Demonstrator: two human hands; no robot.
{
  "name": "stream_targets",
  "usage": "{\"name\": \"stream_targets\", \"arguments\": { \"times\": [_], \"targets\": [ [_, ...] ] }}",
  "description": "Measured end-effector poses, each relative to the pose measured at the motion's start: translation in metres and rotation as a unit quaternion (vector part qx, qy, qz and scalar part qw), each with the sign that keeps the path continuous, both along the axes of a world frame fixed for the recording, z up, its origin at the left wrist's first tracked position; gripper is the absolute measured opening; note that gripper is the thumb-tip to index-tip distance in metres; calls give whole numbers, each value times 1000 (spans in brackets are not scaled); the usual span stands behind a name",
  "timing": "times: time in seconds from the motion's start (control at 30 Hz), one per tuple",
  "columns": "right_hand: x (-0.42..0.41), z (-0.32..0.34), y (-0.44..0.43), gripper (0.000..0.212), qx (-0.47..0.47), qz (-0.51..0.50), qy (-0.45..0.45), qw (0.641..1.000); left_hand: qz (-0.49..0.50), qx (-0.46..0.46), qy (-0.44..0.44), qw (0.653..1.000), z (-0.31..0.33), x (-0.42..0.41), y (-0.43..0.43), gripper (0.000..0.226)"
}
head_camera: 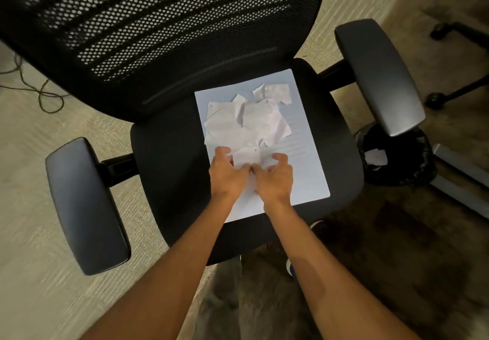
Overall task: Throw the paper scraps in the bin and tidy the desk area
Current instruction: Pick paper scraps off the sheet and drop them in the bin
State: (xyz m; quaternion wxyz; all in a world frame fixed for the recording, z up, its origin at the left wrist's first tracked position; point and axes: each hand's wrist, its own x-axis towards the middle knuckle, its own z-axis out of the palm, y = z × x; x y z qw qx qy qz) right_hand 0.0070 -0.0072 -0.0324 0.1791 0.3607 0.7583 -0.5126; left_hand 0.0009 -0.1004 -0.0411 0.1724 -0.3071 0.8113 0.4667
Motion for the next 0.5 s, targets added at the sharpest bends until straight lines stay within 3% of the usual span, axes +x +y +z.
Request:
{"name": "stream_targets", "arguments": {
  "times": [0.23,0.5],
  "targets": [
    [6,-4,-2,23,-47,-29,7,998,32,62,14,997,2,10,-4,26],
    [28,9,22,19,-119,-68,48,989,16,93,69,993,25,28,10,43]
  ]
}}
